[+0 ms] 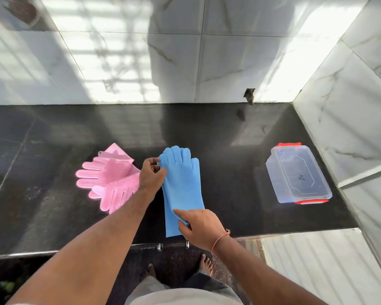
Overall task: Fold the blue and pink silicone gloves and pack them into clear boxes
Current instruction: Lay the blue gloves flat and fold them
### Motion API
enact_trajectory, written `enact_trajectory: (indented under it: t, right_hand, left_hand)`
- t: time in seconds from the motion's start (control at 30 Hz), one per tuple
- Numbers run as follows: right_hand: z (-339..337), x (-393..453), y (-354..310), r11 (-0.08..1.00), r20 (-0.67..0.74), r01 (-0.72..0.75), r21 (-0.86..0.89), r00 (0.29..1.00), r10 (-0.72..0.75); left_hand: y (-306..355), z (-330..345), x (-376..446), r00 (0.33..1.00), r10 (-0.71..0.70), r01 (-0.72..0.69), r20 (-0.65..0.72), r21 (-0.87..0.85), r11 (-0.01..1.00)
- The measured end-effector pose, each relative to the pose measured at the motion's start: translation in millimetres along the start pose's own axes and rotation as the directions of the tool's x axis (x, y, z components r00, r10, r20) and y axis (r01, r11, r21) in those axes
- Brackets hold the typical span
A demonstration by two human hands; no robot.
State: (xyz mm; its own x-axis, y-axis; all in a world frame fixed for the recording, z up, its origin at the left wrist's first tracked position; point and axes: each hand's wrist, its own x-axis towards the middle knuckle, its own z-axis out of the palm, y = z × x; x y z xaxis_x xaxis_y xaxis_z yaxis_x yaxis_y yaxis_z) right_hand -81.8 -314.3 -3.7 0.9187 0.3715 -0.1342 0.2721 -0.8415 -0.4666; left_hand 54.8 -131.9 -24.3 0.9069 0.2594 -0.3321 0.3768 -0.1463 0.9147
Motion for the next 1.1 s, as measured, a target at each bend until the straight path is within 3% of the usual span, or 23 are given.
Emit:
enact_trajectory:
  t: [0.13, 0.4, 0.6, 0.8, 0.93, 1.03, 1.1]
  right_hand:
    - [2, 1, -7, 0.999, 0.021, 0.03, -0.015, 0.999, -0.03]
    - [3, 10, -19, 0.998, 0.077, 0.023, -0.063, 0.997, -0.018]
    - [6, 5, -12, 0.998, 0.123, -0.035, -0.055, 0.991, 0.042]
    - [2, -2, 5, 0.999, 0.181, -0.047, 0.019, 0.983, 0.043]
    - [-1, -10, 23, 0.976, 0.027, -0.177, 0.125, 0.984, 0.175]
    - [-2, -15, 31, 0.933, -0.098, -0.338, 0.121, 0.932, 0.35]
    - [-4, -15, 33, 0.884, -0.096, -0.442, 0.153, 0.884, 0.458]
  left_hand:
    - [-2, -1, 0, 0.997, -0.07, 0.072, 0.02, -0.109, 0.991]
    - [-4, -3, 3, 0.997, -0.078, 0.078, 0.001, -0.059, 0.995]
    - [-8, -12, 3, 0.989, 0.131, -0.1, -0.073, 0.33, 0.939]
    - [-15, -22, -13, 0.992, 0.122, -0.117, 0.011, 0.39, 0.913]
    - [-30, -30, -42, 0.991, 0.104, -0.132, 0.088, 0.41, 0.903]
    - [-45, -41, -67, 0.99, 0.048, -0.098, 0.131, 0.41, 0.907]
    - [-54, -47, -81, 0.99, -0.01, -0.047, 0.143, 0.393, 0.919]
